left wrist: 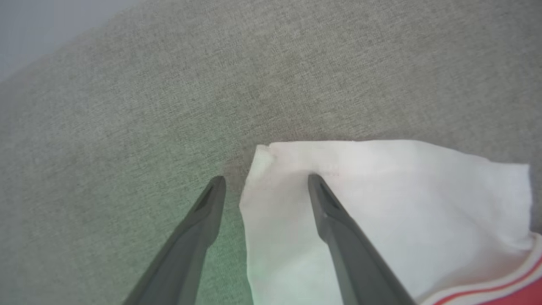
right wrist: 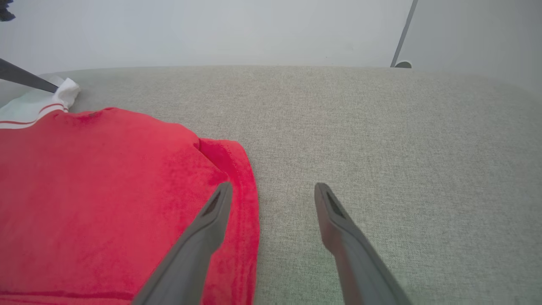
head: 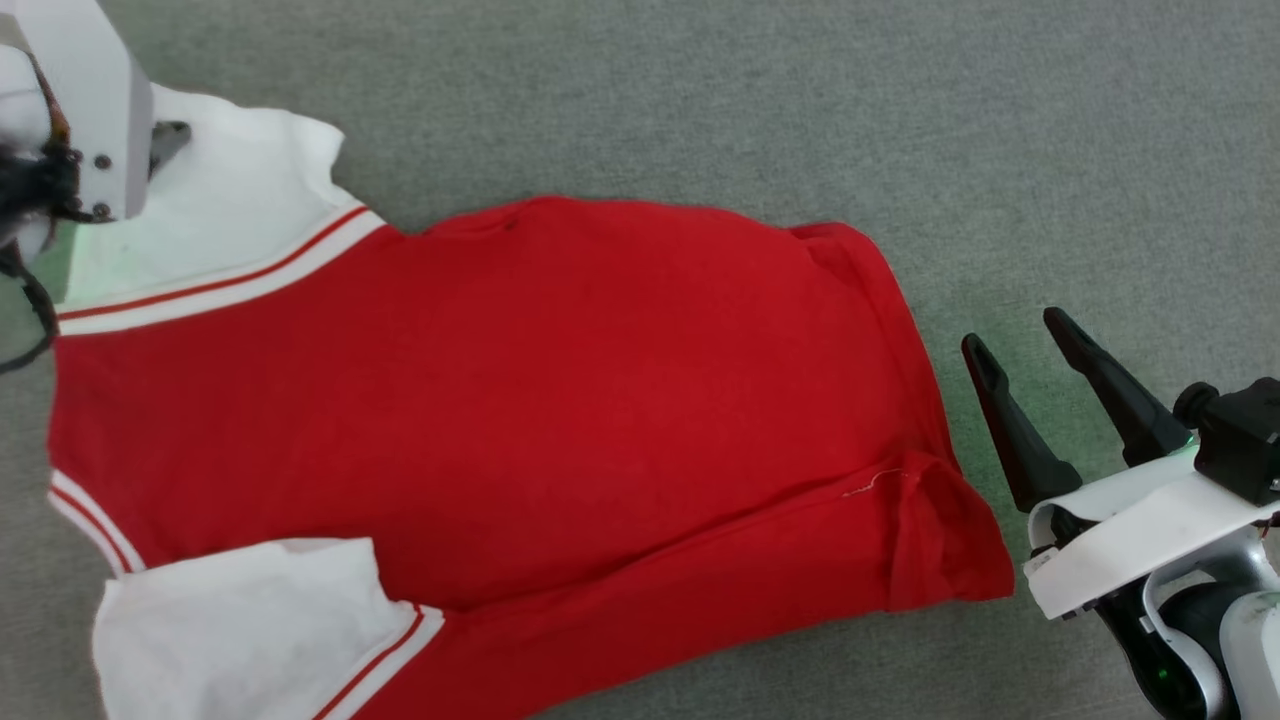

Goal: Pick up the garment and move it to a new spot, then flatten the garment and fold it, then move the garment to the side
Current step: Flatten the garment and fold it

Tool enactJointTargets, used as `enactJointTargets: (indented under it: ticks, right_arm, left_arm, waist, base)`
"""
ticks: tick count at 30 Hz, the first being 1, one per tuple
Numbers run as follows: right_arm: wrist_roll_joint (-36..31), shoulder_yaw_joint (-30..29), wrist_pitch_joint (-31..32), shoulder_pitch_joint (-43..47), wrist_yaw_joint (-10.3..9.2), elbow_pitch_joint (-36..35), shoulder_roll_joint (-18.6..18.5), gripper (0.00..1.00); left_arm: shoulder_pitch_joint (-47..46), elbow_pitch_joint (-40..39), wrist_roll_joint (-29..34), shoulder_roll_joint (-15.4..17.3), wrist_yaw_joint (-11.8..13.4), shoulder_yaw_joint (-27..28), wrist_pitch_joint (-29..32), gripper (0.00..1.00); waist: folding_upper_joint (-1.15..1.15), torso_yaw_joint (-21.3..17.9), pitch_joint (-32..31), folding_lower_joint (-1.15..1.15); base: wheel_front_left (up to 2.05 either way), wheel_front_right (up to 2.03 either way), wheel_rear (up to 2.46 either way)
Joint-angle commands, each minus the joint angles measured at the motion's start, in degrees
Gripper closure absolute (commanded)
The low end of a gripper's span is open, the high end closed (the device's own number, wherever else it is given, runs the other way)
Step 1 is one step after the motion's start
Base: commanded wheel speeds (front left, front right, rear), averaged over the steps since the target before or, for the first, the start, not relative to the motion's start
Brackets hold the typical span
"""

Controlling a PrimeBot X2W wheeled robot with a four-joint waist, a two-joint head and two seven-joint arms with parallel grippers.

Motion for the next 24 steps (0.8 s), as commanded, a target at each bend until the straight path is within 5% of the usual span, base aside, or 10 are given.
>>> enactJointTargets:
  ticks: [1, 3, 4, 5, 7, 8, 15, 24]
  right_arm:
    - [0.4, 0.0, -0.2, -1.0, -0.04, 0.1, -0.2, 0.0]
    - [0.6, 0.2, -0.1, -1.3, -0.04, 0.4, -0.3, 0.0]
    - [0.8, 0.2, 0.0, -1.2, -0.04, 0.5, -0.3, 0.0]
    - [0.8, 0.2, 0.3, -1.3, -0.04, 0.7, -0.5, 0.0]
    - [1.2, 0.4, 0.6, -1.7, -0.04, 0.7, -0.5, 0.0]
    - [1.5, 0.6, 1.0, -1.8, -0.04, 0.6, -0.7, 0.0]
    - [5.3, 2.5, 7.6, -3.5, -0.04, -1.1, -2.7, 0.0]
    - [9.4, 4.0, 25.6, -13.3, -0.04, -0.2, -6.5, 0.0]
  left_arm:
    - [-0.8, 0.5, 0.1, -0.3, -0.1, -0.1, 0.4, 0.0]
    - [-1.5, 1.9, 0.6, -0.4, -0.3, -0.7, 1.6, 0.0]
    - [-1.7, 2.6, 0.6, -0.6, -0.3, -0.9, 2.1, 0.13]
    - [-1.9, 3.3, 0.4, -0.8, -0.2, -0.8, 2.5, 0.43]
    - [-1.9, 4.4, -0.5, -1.4, -0.4, -0.6, 3.2, 0.65]
    - [-1.8, 5.0, -1.1, -1.9, -0.4, -0.4, 3.7, 1.0]
    - [-1.7, 7.0, -2.3, -4.4, -0.9, -0.4, 4.4, 1.0]
    - [-2.8, 8.6, -2.6, -7.5, -2.1, -0.4, 2.5, 1.0]
  waist:
    - [0.0, -0.5, 0.7, 0.0]
    - [0.0, -0.9, 1.0, 0.0]
    - [0.0, -0.9, 1.2, 0.0]
    - [0.0, -1.0, 1.3, 0.0]
    - [0.0, -1.0, 1.5, 0.0]
    - [0.0, -1.0, 1.5, 0.0]
    - [0.0, -0.1, 1.2, 0.0]
    - [0.0, 1.5, 1.2, 0.0]
  base:
    - [0.0, 0.0, 0.0]
    - [0.0, 0.0, 0.0]
    - [0.0, 0.0, 0.0]
    - [0.0, 0.0, 0.0]
    - [0.0, 0.0, 0.0]
    - [0.0, 0.0, 0.0]
    - [0.0, 0.0, 0.0]
    - [0.0, 0.0, 0.0]
